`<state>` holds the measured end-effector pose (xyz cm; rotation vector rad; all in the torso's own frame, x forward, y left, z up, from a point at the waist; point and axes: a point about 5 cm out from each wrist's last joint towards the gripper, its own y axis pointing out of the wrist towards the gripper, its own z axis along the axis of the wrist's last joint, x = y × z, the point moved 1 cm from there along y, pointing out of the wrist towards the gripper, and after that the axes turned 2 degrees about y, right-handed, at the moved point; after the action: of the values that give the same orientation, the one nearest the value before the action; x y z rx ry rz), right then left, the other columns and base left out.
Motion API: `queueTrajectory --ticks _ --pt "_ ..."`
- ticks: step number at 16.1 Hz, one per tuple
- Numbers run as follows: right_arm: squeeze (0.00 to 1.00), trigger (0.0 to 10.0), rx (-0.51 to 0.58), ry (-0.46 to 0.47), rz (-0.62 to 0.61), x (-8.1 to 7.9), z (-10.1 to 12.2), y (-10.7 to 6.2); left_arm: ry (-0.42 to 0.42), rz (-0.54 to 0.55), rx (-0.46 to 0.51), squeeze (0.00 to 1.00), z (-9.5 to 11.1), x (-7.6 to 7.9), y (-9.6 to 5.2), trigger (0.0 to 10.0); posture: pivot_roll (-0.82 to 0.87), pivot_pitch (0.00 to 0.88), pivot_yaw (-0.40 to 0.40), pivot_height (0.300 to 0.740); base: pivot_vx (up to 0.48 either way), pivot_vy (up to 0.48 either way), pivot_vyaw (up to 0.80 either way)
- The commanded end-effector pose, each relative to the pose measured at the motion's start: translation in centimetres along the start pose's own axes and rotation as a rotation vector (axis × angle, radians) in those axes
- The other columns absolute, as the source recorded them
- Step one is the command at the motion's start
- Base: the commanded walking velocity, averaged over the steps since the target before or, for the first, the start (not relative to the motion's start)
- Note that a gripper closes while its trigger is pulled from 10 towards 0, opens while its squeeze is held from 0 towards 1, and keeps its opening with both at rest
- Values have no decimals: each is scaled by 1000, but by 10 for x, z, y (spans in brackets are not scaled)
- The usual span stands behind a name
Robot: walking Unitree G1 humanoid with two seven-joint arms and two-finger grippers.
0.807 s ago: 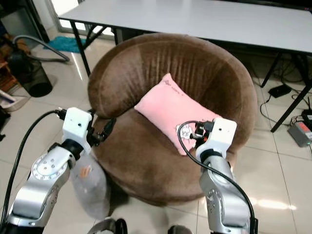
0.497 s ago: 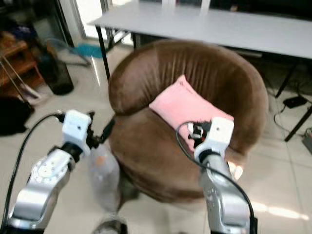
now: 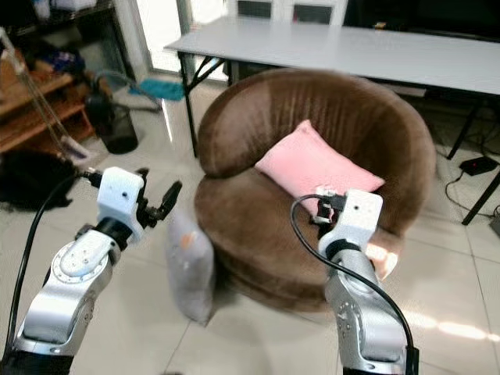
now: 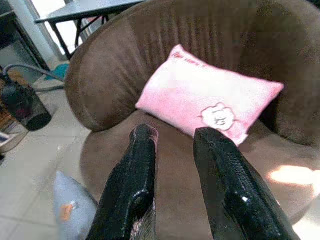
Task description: Move the pillow to the sofa from floor
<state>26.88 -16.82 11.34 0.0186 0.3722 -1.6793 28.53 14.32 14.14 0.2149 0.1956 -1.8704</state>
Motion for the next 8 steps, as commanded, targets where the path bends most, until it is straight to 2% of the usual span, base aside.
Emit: queueTrajectory --ticks 1,8 --pt "0 10000 -3 -2 13 -6 1 2 16 23 -7 0 -2 -6 1 10000 -33 3 10 740 0 476 -469" --pt "0 10000 -6 -8 11 -5 1 4 32 15 -7 0 -1 -5 3 10000 -32 14 10 740 0 476 -474"
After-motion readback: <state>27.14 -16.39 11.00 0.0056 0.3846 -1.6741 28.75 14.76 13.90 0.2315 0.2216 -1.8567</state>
